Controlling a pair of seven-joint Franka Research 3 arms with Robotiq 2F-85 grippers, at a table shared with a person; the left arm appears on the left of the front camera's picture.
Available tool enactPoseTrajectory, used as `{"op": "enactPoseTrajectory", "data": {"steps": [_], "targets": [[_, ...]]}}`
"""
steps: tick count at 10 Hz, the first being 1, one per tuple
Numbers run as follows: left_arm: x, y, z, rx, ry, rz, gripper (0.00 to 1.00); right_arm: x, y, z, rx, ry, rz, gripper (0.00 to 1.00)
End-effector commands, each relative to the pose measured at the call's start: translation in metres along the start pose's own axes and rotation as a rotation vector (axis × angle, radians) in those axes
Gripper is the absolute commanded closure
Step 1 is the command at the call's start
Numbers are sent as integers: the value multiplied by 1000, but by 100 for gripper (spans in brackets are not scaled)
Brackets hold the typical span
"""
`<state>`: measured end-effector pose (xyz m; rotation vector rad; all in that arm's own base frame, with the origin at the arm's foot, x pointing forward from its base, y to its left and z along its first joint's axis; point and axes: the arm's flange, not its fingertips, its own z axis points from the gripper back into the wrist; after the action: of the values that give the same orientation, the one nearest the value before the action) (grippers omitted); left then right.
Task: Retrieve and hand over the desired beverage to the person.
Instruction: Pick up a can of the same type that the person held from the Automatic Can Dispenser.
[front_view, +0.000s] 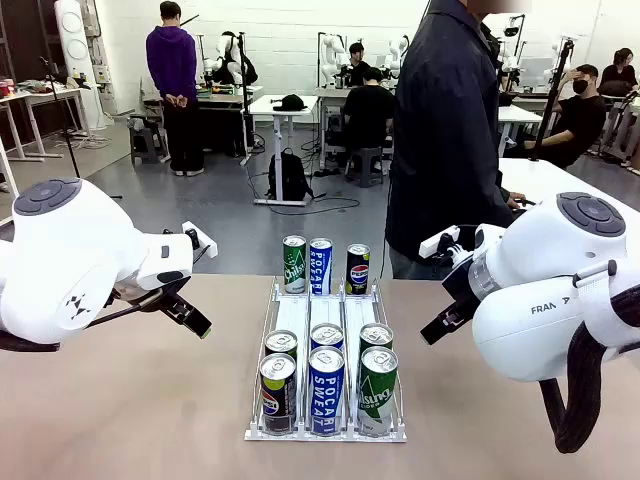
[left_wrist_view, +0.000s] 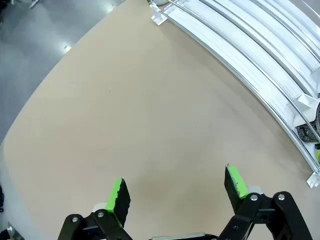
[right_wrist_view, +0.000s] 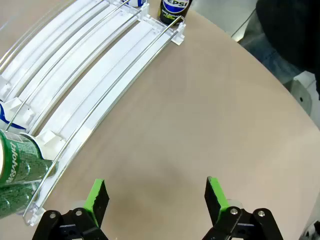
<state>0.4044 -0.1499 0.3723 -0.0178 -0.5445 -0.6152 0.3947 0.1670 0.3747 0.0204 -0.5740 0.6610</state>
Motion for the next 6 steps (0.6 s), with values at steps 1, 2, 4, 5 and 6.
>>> {"op": "enactPoseTrajectory", "data": {"steps": [1, 2, 4, 5, 6], "targets": [[0, 0, 0, 0, 0, 0, 0, 0, 0, 0, 0, 0, 0, 0], [0, 0, 0, 0, 0, 0, 0, 0, 0, 0, 0, 0, 0, 0], [0, 0, 0, 0, 0, 0, 0, 0, 0, 0, 0, 0, 0, 0], [0, 0, 0, 0, 0, 0, 0, 0, 0, 0, 0, 0, 0, 0], [0, 0, 0, 0, 0, 0, 0, 0, 0, 0, 0, 0, 0, 0]]}}
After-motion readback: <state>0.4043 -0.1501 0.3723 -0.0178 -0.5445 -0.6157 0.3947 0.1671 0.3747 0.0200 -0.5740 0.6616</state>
